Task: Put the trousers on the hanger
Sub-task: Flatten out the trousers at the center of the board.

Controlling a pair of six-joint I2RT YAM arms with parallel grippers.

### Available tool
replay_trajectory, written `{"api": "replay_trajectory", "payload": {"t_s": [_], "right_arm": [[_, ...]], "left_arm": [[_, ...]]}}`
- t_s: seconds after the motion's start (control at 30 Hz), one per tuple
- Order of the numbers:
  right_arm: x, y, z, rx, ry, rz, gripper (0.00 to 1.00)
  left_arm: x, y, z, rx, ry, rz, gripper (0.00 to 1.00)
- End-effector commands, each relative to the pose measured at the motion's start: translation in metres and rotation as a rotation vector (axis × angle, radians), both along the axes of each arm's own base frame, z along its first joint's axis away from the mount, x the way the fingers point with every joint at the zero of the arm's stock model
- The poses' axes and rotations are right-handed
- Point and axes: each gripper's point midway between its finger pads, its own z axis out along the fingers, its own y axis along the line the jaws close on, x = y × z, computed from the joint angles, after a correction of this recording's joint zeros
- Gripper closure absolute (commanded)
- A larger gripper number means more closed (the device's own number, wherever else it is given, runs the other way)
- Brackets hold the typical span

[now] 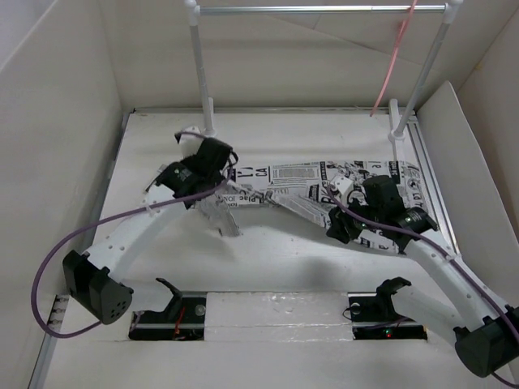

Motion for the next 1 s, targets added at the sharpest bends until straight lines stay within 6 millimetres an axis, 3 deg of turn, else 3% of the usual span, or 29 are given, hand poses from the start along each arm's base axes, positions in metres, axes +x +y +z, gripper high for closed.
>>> {"api": "replay_trajectory", "payload": {"t_s": [0.0,0.03,0.1,0.2,0.27,0.3,0.33,0.37,0.4,0.43,0.5,0.57,0.63,0.67,0.7,0.73,0.83,0.87,0.9,0.93,0.97], "right_arm": [[0.013,-0.003,-0.003,-0.021,-0.026,-0.028,0.5],[0.013,-0.005,-0.009,-0.04,-0.011,-0.037,0.5],[0.016,-0.008,-0.011,-0.045,-0.006,-0.056,0.5],[0.019,-0.009,-0.014,-0.053,0.0,-0.08,0.48],[0.019,-0.013,-0.019,-0.07,0.024,-0.097,0.47],[0.019,-0.015,-0.02,-0.078,0.027,-0.104,0.45],[0.021,-0.018,-0.02,-0.079,0.034,-0.13,0.44],[0.024,-0.021,-0.021,-0.077,0.036,-0.152,0.44],[0.024,-0.021,-0.021,-0.072,0.036,-0.156,0.43],[0.028,-0.022,-0.02,-0.061,0.03,-0.174,0.43],[0.033,-0.03,-0.019,-0.054,0.031,-0.213,0.43],[0.041,-0.044,-0.018,-0.057,0.034,-0.28,0.44],[0.045,-0.054,-0.017,-0.047,0.039,-0.321,0.54],[0.048,-0.059,-0.017,-0.042,0.036,-0.342,0.8],[0.052,-0.07,-0.018,-0.038,0.044,-0.386,0.97],[0.051,-0.076,-0.022,-0.05,0.063,-0.399,1.0],[0.052,-0.101,-0.03,-0.101,0.095,-0.49,1.0],[0.053,-0.109,-0.032,-0.117,0.101,-0.526,0.94],[0.056,-0.118,-0.034,-0.143,0.097,-0.571,0.82],[0.058,-0.127,-0.035,-0.148,0.109,-0.635,0.71],[0.059,-0.135,-0.039,-0.16,0.132,-0.684,0.54]], "left_arm": [[-0.002,0.026,0.058,0.23,0.01,-0.127,1.0],[-0.003,0.019,0.067,0.234,0.016,-0.16,1.0],[-0.015,0.015,0.063,0.271,0.079,-0.221,1.0],[-0.04,0.012,0.039,0.251,0.207,-0.281,1.0],[-0.06,0.02,0.012,0.246,0.282,-0.28,1.0],[-0.07,0.028,0.013,0.221,0.259,-0.249,1.0],[-0.082,0.036,-0.006,0.213,0.298,-0.21,0.98],[-0.09,0.04,-0.013,0.205,0.308,-0.196,0.89],[-0.098,0.044,-0.013,0.169,0.291,-0.185,0.73],[-0.108,0.049,-0.028,0.157,0.316,-0.146,0.39],[-0.112,0.059,-0.028,0.124,0.274,-0.084,0.23],[-0.106,0.061,-0.012,0.06,0.185,-0.012,0.22],[-0.085,0.052,0.027,-0.028,0.025,-0.011,0.23],[-0.079,0.046,0.038,-0.027,-0.009,-0.051,0.23],[-0.071,0.035,0.038,-0.031,-0.001,-0.09,0.24],[-0.061,0.027,0.044,-0.025,-0.011,-0.113,0.24],[-0.03,0.009,0.021,0.074,0.027,-0.133,0.24],[-0.019,0.004,0.017,0.089,0.01,-0.135,0.24],[-0.006,-0.002,0.004,0.114,0.028,-0.149,0.21],[0.016,-0.013,0.004,0.064,-0.023,-0.154,0.19],[0.031,-0.009,-0.001,0.037,-0.021,-0.138,0.19]]}}
